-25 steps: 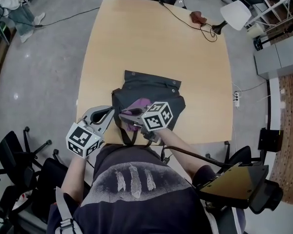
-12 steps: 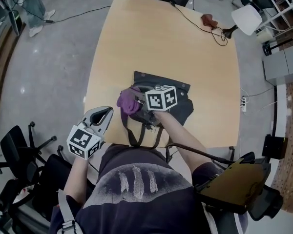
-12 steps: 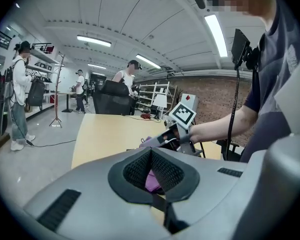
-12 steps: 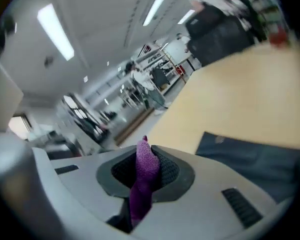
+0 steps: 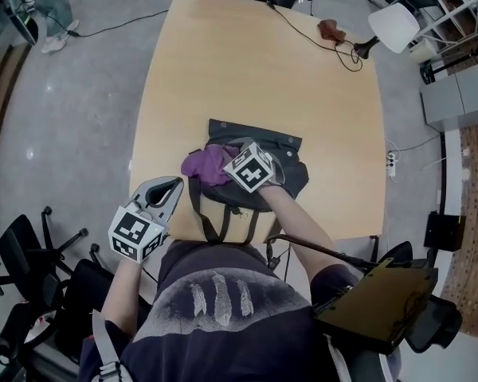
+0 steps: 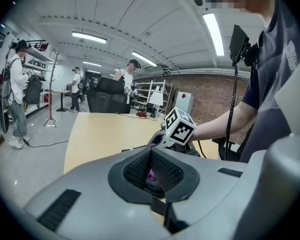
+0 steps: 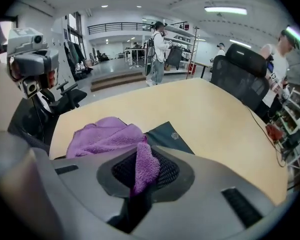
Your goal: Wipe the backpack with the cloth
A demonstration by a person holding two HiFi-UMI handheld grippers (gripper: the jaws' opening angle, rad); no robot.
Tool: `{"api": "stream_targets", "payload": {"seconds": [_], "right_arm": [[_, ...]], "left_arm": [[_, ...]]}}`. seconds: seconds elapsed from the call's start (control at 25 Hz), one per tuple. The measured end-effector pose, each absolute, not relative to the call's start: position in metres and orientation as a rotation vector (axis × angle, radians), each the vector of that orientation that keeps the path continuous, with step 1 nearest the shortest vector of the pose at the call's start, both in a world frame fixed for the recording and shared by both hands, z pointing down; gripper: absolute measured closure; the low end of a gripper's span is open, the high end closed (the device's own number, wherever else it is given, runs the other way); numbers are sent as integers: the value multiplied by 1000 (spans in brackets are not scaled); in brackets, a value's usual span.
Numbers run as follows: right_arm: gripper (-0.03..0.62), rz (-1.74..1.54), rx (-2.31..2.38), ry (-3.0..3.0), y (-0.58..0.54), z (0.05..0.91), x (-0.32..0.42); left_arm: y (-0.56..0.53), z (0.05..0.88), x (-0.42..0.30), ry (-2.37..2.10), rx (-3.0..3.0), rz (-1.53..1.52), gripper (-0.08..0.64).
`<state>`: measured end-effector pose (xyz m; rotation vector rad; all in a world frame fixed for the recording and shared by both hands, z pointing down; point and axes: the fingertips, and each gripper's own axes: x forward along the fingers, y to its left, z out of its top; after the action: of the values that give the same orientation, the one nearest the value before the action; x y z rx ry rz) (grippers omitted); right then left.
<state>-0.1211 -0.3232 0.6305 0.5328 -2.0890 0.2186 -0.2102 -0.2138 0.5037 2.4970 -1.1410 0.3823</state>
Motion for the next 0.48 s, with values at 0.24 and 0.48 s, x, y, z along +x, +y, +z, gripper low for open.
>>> {"api": "stream_targets", "payload": {"seconds": [0.24,0.48], "right_arm": [[548,219,597,-2027,-336,636,-69],[549,213,620,-1963,-343,647,-11]], "left_arm": [[-222,502,-196,-1104,2524,394,552],[-220,504,-179,-1060,2540,420,552]]}}
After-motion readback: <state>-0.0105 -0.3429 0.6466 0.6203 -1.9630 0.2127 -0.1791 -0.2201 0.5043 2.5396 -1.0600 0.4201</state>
